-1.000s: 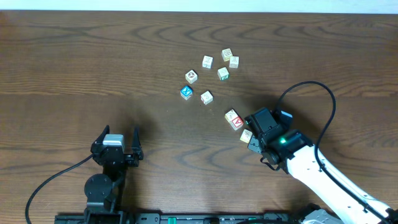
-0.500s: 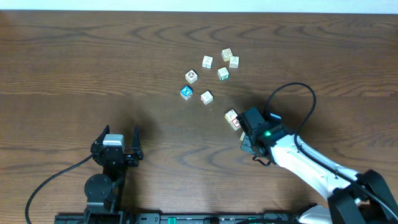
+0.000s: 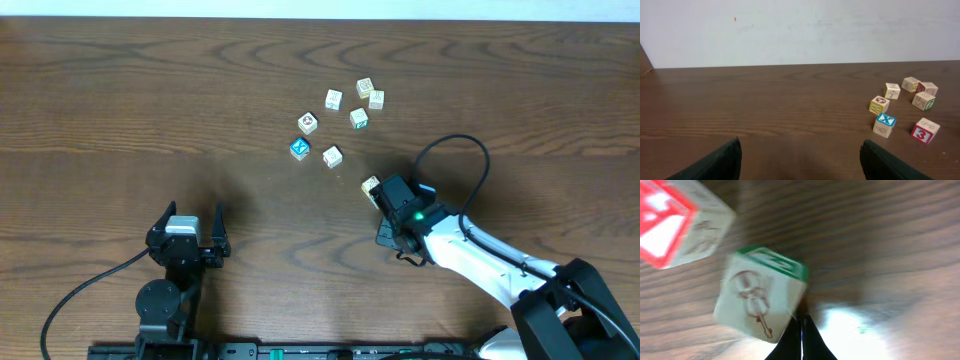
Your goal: Lift 3 blocks
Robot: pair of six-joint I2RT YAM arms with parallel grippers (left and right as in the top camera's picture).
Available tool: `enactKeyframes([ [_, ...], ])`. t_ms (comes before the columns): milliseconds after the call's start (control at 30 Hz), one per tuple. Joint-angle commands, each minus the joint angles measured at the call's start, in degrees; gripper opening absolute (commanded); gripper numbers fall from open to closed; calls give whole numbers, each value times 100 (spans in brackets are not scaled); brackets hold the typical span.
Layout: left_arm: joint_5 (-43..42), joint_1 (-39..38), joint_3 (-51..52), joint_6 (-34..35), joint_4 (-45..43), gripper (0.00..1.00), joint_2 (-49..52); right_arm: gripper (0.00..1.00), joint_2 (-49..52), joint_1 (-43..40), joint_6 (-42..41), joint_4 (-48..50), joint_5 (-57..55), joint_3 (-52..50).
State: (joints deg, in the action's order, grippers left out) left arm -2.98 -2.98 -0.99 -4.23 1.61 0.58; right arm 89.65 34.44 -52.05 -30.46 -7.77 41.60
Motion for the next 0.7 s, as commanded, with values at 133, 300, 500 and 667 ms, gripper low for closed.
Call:
enactKeyframes([
  [133,52,28,76,68,240,76,-35,1,90,92,70,142,0,-37],
  [300,52,28,76,68,240,76,-35,3,92,85,74,136,-118,-37],
  [500,52,28,76,68,238,76,-35,1,90,85,72,26,-190,-37],
  [667,52,28,76,68,238,76,-35,2,90,79,74,87,-317,-37],
])
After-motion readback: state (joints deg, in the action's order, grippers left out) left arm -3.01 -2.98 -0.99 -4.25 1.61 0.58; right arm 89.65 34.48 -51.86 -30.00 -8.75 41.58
